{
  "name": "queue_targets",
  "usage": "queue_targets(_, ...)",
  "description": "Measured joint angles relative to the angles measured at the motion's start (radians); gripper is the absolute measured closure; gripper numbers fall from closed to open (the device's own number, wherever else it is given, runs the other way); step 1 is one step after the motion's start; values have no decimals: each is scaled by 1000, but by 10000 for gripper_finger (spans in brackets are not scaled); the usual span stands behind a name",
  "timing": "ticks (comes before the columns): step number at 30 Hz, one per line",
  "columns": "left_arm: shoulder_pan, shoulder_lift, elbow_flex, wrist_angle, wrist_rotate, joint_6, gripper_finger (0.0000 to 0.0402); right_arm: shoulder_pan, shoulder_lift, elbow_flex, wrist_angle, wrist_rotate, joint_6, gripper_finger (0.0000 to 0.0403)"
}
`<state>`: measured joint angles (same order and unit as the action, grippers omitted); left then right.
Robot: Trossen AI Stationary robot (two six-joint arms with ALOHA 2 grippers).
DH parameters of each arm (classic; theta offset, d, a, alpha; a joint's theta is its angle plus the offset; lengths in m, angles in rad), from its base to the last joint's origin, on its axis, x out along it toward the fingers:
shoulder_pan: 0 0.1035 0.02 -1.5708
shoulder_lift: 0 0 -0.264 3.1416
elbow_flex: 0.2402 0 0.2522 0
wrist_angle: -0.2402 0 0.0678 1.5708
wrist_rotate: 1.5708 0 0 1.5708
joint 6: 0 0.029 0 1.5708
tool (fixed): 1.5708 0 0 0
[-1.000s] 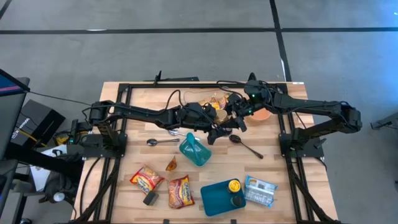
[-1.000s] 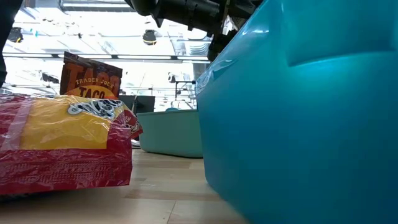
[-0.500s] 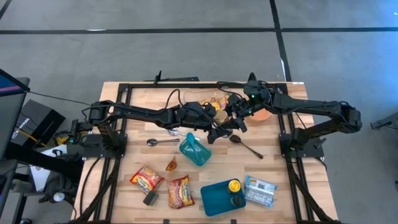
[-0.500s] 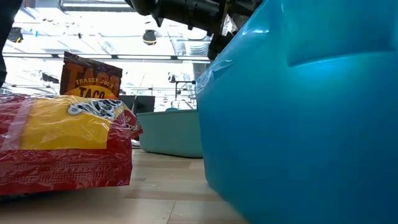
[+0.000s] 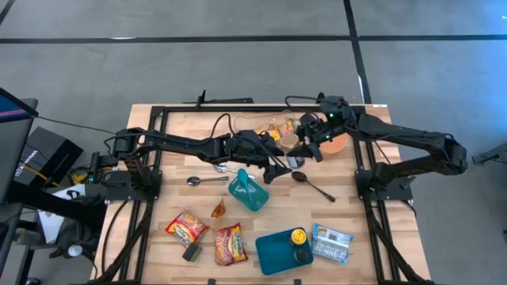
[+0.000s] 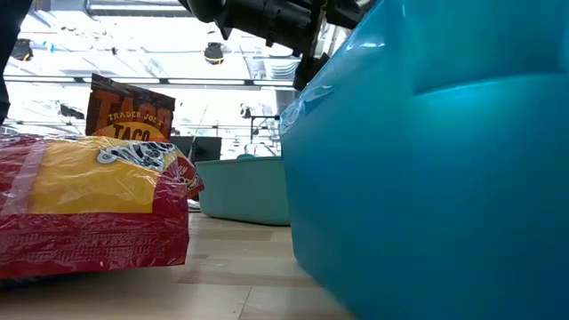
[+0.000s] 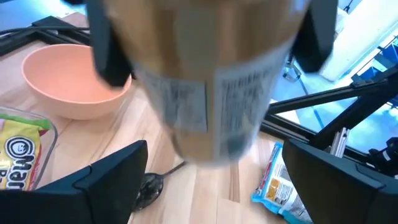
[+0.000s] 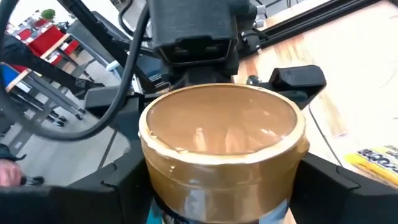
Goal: Pick & Place Food Item
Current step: Put the golden seasoning bottle into the blue bin
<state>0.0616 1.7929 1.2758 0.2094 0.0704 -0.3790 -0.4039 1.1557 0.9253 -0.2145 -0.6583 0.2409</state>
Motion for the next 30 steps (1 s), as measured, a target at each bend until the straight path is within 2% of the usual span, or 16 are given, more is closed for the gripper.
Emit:
queue_targets(15, 45, 0, 0, 1, 2, -1, 61, -72, -129, 0, -130, 4, -66, 121)
queue_targets(30, 181, -25, -1, 23, 1, -1, 124, -28, -149, 1, -171, 3, -76, 121)
